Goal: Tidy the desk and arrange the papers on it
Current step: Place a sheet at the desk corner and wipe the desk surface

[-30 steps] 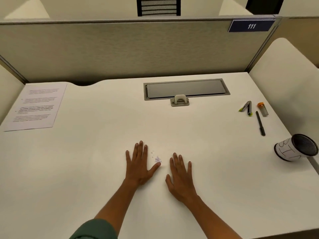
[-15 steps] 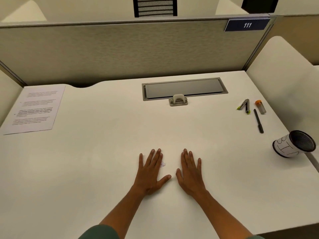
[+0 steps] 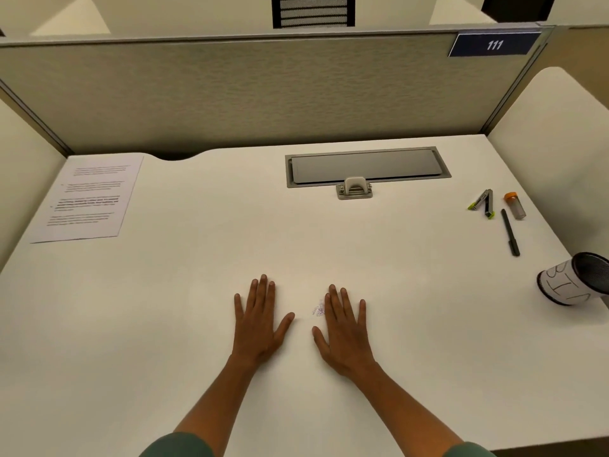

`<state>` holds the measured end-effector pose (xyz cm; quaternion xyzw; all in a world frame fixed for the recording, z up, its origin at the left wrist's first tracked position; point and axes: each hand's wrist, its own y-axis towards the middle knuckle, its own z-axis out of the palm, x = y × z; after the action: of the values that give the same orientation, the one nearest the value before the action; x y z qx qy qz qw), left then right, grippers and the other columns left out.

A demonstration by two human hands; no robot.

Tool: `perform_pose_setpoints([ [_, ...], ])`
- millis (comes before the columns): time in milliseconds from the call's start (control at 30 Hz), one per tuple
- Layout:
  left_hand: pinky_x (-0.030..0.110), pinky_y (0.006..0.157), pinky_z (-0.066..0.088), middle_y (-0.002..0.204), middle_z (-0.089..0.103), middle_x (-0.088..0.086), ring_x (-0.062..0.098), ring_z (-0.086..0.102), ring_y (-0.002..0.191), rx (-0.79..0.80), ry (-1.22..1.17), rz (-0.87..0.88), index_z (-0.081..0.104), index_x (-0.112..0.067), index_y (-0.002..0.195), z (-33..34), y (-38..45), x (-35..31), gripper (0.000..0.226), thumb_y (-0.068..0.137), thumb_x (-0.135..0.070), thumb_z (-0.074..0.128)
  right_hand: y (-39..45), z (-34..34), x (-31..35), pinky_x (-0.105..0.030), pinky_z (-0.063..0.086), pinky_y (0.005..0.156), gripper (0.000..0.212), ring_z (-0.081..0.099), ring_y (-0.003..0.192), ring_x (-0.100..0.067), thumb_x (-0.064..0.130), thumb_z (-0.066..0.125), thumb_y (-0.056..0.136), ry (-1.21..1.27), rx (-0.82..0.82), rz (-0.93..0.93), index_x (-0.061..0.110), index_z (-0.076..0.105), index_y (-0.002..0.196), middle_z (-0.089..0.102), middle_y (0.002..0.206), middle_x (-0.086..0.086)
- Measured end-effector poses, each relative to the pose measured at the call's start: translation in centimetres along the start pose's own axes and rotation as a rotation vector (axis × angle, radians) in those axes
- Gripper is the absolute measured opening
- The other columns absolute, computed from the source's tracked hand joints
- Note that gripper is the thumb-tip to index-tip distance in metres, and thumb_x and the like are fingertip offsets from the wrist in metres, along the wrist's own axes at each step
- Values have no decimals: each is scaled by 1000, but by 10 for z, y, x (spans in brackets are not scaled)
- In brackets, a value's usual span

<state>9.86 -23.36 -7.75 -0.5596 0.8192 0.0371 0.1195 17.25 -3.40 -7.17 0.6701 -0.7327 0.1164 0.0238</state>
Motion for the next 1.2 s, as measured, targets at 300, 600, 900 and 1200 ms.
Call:
perform_pose_setpoints([
  [300, 56, 119, 2, 163, -5, 3, 18, -6, 150, -5, -1, -46, 4, -16, 155, 1, -12, 10, 79, 93, -64, 18, 5, -4, 17, -55, 0, 116, 76, -4, 149, -22, 55, 26, 93, 46, -25, 48, 13, 10, 153, -4, 162, -5],
  [600, 55, 119, 1, 163, -3, 3, 18, -4, 150, -10, -26, -18, 5, -15, 155, 1, -13, 12, 78, 94, -63, 19, 6, -1, 13, -59, 2, 116, 103, -5, 149, -25, 86, 18, 78, 66, 6, 158, 18, 3, 154, -7, 162, -5],
  [900, 53, 119, -2, 163, -9, 1, 16, -10, 150, 12, -16, -15, 0, -18, 155, -3, -16, 19, 78, 94, -63, 19, 41, -9, 10, -59, -5, 115, 109, -11, 148, -23, 88, 27, 72, 115, -8, 193, 20, -4, 153, -13, 161, -2],
  [1200, 54, 119, 0, 163, -6, 1, 17, -6, 150, -15, -44, 20, 4, -17, 155, -6, -10, 18, 77, 94, -62, 20, 43, -11, 3, -48, -8, 117, 100, -12, 148, -17, 80, 27, 79, 249, -65, 189, 20, -4, 153, -12, 160, 3],
])
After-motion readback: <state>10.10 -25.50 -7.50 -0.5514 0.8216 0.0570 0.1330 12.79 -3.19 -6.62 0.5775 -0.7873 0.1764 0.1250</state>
